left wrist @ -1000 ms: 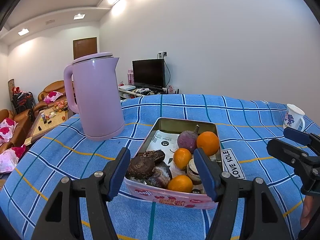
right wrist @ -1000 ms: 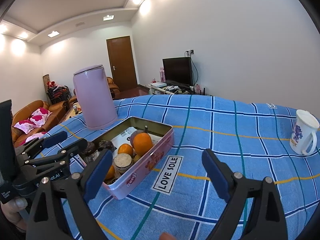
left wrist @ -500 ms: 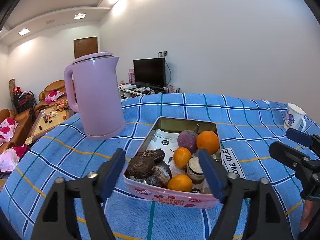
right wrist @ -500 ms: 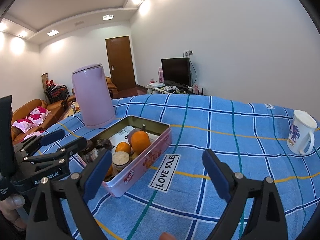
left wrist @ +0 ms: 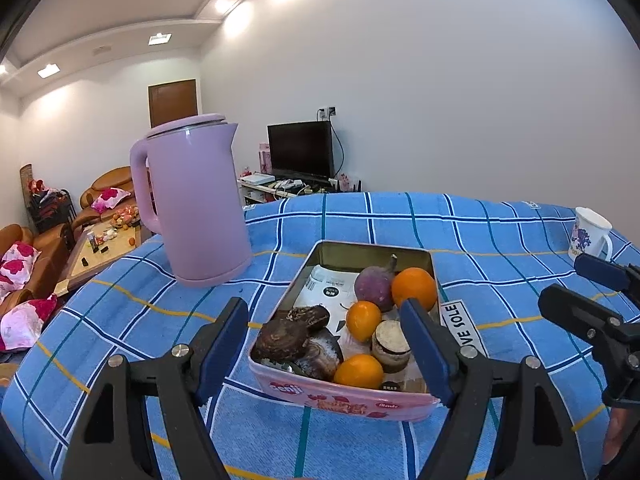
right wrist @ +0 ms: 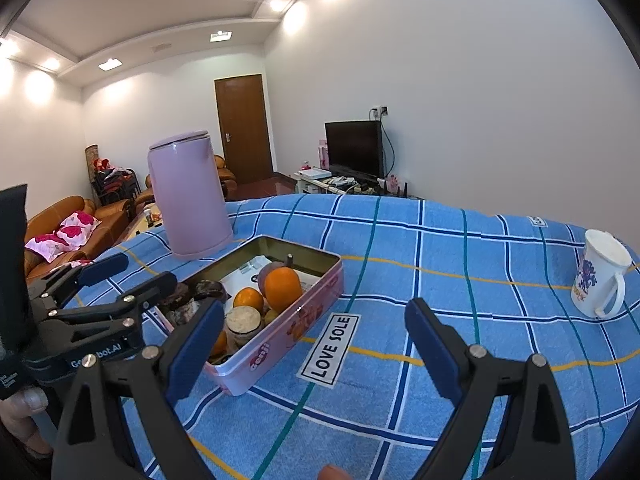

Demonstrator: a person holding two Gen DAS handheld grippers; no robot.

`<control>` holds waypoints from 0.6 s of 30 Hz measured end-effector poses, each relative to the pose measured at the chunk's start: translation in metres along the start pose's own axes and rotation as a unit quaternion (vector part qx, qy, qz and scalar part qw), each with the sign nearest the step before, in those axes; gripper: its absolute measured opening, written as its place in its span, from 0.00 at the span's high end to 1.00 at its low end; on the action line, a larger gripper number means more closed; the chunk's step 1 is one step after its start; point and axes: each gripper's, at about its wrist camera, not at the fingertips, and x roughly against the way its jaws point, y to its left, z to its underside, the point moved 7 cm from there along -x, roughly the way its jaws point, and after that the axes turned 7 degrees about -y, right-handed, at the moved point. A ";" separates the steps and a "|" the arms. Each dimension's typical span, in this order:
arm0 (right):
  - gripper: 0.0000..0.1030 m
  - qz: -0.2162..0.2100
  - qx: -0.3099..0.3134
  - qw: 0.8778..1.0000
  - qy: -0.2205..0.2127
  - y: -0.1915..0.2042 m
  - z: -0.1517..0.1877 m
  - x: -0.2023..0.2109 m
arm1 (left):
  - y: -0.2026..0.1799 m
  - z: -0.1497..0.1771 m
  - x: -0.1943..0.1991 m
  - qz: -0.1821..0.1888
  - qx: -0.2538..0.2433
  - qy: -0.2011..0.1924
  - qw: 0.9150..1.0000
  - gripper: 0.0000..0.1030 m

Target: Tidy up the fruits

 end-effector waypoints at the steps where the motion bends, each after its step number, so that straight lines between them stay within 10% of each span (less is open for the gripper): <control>1: 0.09 -0.001 0.000 1.000 0.000 0.001 0.000 0.000 | 0.000 0.001 -0.001 0.000 0.000 0.004 1.000 0.23; 18: 0.09 -0.004 0.004 1.000 -0.004 0.003 0.000 0.002 | 0.001 -0.001 0.005 -0.015 -0.005 -0.015 1.000 0.13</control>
